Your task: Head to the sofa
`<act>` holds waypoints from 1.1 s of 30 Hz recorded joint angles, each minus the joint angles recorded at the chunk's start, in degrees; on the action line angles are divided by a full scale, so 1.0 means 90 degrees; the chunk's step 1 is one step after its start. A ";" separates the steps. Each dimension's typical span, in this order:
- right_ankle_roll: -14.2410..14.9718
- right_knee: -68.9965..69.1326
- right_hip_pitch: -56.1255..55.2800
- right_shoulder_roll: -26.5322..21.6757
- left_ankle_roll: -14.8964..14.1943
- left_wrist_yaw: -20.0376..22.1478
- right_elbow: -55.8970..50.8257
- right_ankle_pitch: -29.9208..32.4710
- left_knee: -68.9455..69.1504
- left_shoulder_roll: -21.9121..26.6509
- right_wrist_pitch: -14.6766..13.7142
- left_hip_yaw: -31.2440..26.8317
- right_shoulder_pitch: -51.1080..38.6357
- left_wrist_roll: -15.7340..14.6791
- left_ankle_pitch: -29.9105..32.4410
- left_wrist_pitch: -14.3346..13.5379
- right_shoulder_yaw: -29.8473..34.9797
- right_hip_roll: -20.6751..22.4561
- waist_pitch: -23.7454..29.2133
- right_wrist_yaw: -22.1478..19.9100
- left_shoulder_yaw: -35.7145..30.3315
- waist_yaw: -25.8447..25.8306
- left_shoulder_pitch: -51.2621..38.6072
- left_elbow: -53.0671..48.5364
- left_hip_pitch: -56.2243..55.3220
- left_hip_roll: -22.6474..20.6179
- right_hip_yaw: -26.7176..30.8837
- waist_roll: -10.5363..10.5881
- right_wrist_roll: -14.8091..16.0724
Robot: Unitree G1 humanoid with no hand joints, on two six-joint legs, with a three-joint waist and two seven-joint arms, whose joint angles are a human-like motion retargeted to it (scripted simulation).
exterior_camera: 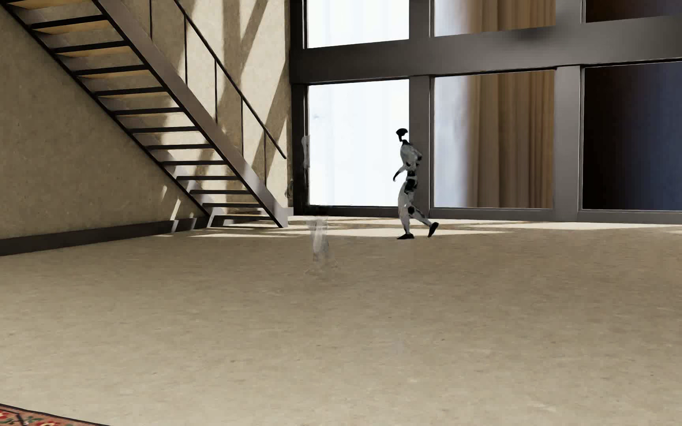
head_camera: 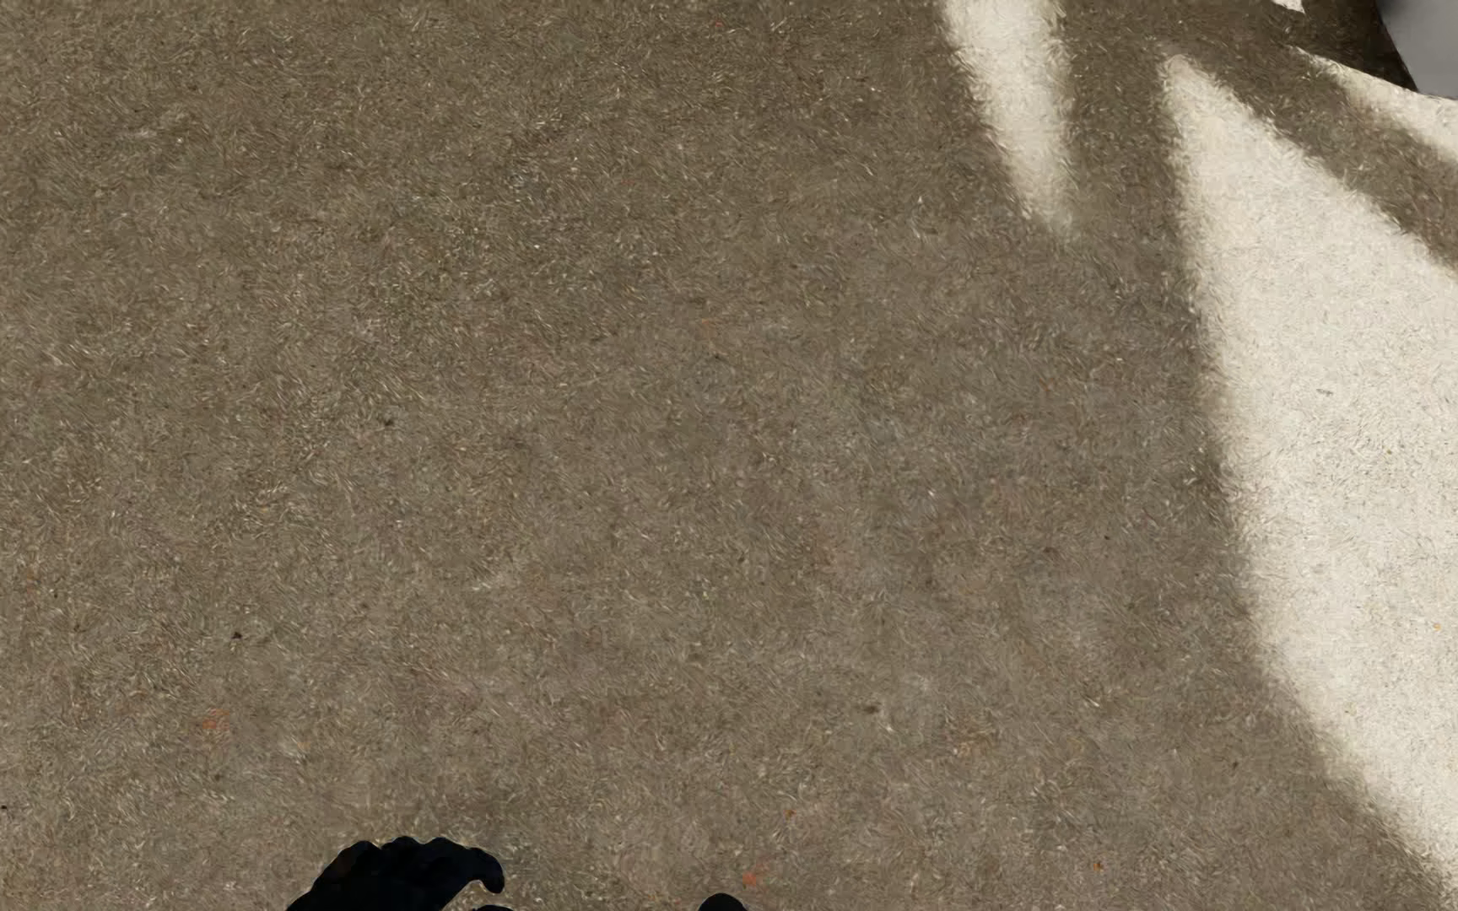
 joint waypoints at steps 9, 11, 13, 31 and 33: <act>-0.1281 -0.0693 -0.2751 0.1837 -0.0063 -0.0849 -0.0038 -0.1381 -0.0148 -0.3502 -0.0611 -0.5178 0.0299 -0.0195 0.0040 -0.1563 -0.0492 -0.0332 0.0273 0.1070 -0.2009 -0.0906 -0.3217 0.1148 0.1587 -0.1457 0.0667 -0.0278 0.0586; -0.0857 -0.3404 -0.2043 0.1829 -0.0132 -0.0954 -0.0126 -0.1581 0.0446 -0.3133 -0.0587 -0.5890 -0.0041 -0.1078 0.0067 -0.1469 -0.0696 0.0115 0.0258 0.1246 -0.2378 -0.0985 -0.2990 0.0874 0.1716 -0.1290 0.1024 -0.0106 0.0251; -0.0515 -0.3212 -0.1631 0.1778 -0.0210 -0.1043 0.0278 -0.1366 0.2840 -0.2488 -0.0169 -0.6060 -0.0482 -0.1358 0.0726 -0.1079 -0.0719 0.0232 0.0375 0.0576 -0.1995 -0.0919 -0.2522 0.0826 0.1155 -0.1343 0.0832 0.0104 -0.0604; -0.1353 -0.1024 0.1857 0.2016 -0.0805 -0.1198 0.0084 0.0029 0.1468 -0.3823 0.1028 -0.2614 -0.2893 0.2548 0.1524 0.2154 0.0675 -0.1519 0.0539 -0.1123 0.4048 0.0306 -0.1842 0.7004 -0.2207 -0.0198 -0.1616 -0.0614 0.1018; -0.1508 0.1084 0.0342 0.2205 -0.0873 -0.1286 0.1710 -0.0436 0.1064 -0.4098 0.1545 -0.2754 -0.2717 0.3134 0.1110 0.1523 0.0645 -0.1313 0.0563 -0.0951 0.3225 0.0104 -0.2317 0.7263 -0.1282 -0.0570 -0.0538 -0.0760 0.0836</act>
